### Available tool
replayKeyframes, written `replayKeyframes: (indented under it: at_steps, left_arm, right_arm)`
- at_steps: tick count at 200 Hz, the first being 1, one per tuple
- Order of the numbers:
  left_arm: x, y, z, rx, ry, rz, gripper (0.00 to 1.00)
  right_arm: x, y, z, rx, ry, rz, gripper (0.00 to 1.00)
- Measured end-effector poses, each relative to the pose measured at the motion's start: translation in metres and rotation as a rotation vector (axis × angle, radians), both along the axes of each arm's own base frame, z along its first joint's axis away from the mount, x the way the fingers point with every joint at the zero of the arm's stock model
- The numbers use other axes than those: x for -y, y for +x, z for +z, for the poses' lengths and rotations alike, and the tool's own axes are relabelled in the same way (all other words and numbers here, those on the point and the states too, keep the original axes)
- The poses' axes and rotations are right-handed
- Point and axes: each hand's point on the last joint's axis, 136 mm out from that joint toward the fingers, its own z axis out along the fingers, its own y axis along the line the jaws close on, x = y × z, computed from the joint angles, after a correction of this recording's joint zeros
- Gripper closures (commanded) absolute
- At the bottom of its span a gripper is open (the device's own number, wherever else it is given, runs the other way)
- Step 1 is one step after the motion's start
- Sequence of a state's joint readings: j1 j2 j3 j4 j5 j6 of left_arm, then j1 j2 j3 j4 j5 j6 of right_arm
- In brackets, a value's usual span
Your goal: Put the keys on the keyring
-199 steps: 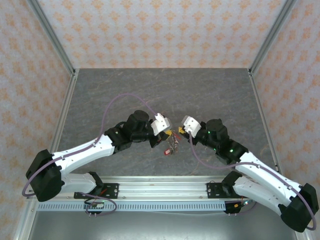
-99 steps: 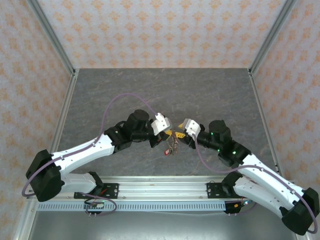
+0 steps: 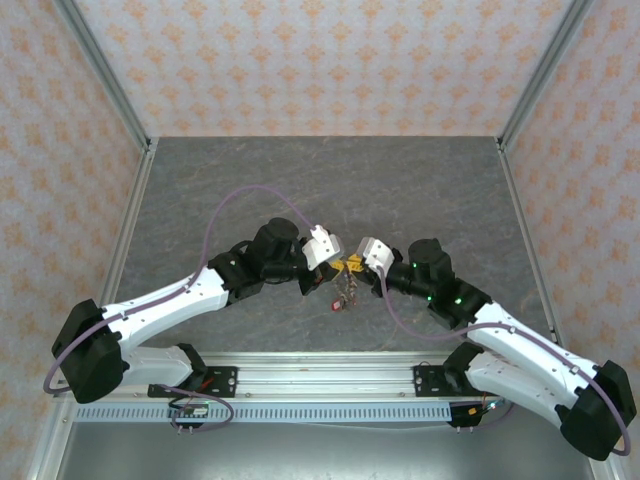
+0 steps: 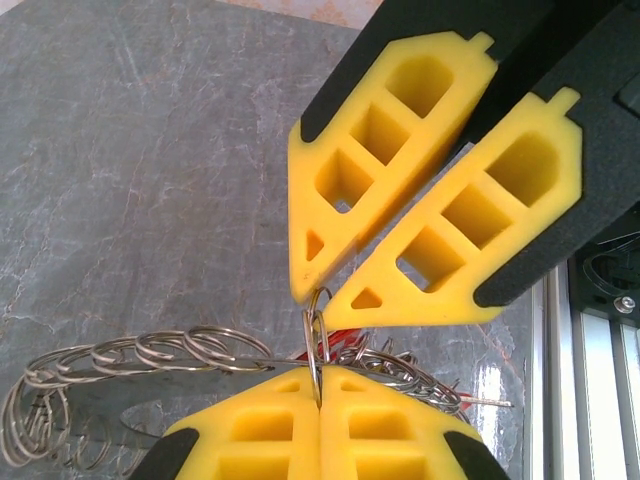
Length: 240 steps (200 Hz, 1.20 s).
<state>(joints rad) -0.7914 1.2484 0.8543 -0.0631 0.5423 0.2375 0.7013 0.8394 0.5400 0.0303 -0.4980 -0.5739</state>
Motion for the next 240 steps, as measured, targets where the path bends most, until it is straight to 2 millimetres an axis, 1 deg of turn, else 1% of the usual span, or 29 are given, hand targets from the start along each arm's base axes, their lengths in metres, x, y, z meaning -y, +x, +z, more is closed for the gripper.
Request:
replayKeyframes:
  at_steps: [5,16,51,67,86,123,132,156,183,201,240]
  left_arm:
    - [0.000,0.000,0.000,0.000,0.000,0.000,1.00]
    - [0.000,0.000,0.000,0.000,0.000,-0.001,1.00]
    - [0.002,-0.002,0.003,0.005,-0.005,-0.015,1.00]
    - [0.002,-0.003,0.005,0.006,-0.007,-0.023,1.00]
    - [0.003,-0.003,0.007,0.009,-0.008,-0.033,1.00]
    - [0.003,-0.005,0.008,0.007,0.000,-0.040,1.00]
    - [0.002,-0.005,0.007,0.003,0.004,-0.041,1.00]
    - [0.002,-0.008,0.004,-0.010,0.010,-0.049,1.00]
    - [0.002,-0.010,0.004,-0.013,0.013,-0.064,1.00]
    - [0.003,-0.011,0.005,-0.012,0.018,-0.072,1.00]
    - [0.003,-0.014,0.004,-0.019,0.022,-0.088,1.00]
  right_arm:
    - [0.001,0.000,-0.001,0.006,-0.007,-0.001,0.89]
    - [0.003,0.000,-0.003,0.017,-0.027,-0.004,0.83]
    - [0.018,0.008,-0.020,0.024,-0.132,-0.066,0.86]
    - [0.021,0.007,-0.023,0.023,-0.150,-0.069,0.83]
    - [0.022,0.004,-0.018,0.036,-0.139,-0.067,0.80]
    - [0.025,-0.005,0.005,0.093,-0.080,-0.050,0.76]
    - [0.024,-0.008,0.008,0.094,-0.072,-0.036,0.74]
    - [0.018,-0.016,0.012,0.077,-0.062,0.023,0.73]
    - [0.007,-0.021,0.010,0.033,-0.040,0.085,0.74]
    - [0.002,-0.022,0.006,0.006,-0.035,0.102,0.78]
    - [-0.001,-0.019,0.003,-0.003,-0.035,0.108,0.78]
